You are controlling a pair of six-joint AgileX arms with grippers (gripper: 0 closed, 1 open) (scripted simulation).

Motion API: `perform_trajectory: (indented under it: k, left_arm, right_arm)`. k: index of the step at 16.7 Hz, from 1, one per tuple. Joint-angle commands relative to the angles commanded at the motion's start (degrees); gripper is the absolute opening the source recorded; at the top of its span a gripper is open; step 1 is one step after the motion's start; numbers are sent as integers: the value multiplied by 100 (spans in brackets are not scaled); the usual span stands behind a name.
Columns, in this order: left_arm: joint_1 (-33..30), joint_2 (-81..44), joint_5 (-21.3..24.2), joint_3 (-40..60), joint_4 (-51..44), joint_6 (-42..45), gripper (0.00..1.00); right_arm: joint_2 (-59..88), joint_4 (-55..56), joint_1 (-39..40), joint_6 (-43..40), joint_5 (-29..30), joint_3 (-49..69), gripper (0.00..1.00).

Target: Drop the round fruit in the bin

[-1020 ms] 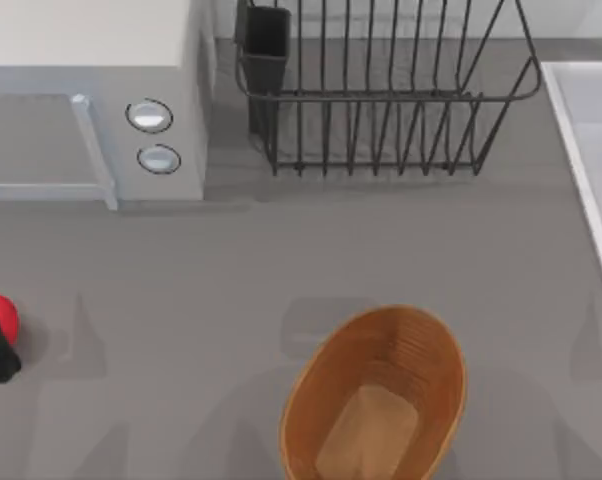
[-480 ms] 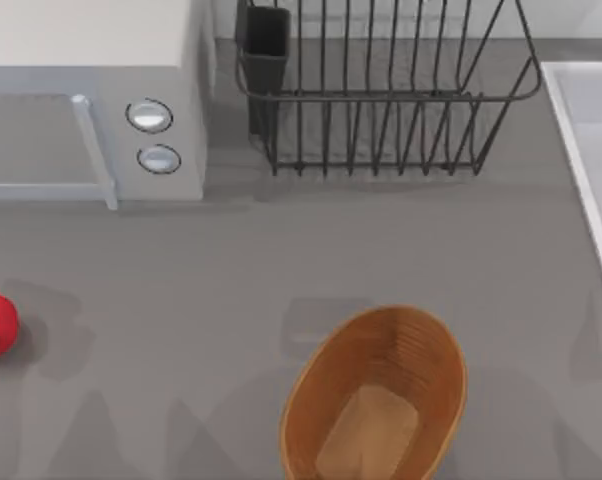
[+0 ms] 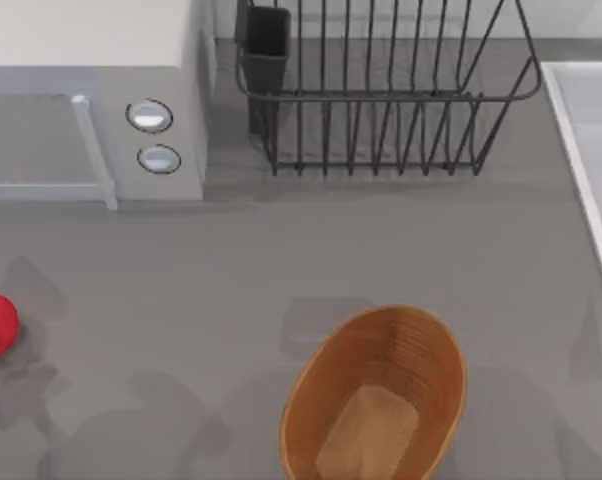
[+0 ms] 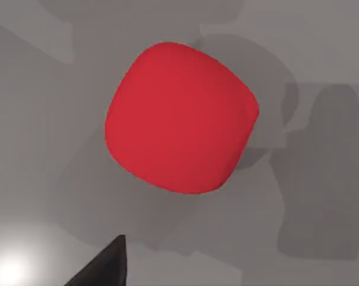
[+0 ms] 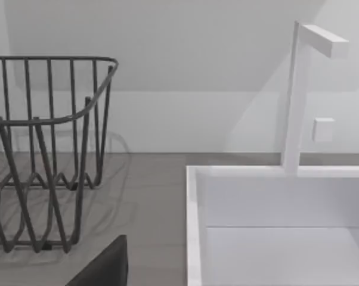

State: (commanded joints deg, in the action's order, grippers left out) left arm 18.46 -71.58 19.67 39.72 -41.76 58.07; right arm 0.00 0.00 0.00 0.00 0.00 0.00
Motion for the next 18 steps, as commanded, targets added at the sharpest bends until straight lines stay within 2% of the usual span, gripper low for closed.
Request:
perform_trajectory:
  k: [5,9,12,18]
  left_arm:
    - [255,-2115,458,1315,-1129,1951,100]
    - [313,-2993,629,2222,-1438,2971,100]
    - [324,-3154,670,2505,-1484,3238,100]
    - [264,-3176,670,2433,-1376,3182,100]
  right_arm:
    - [0,0,0,0,0,0,100]
    - [0,0,0,0,0,0,100]
    - [0,0,0,0,0,0,100]
    - [0,0,0,0,0,0,100]
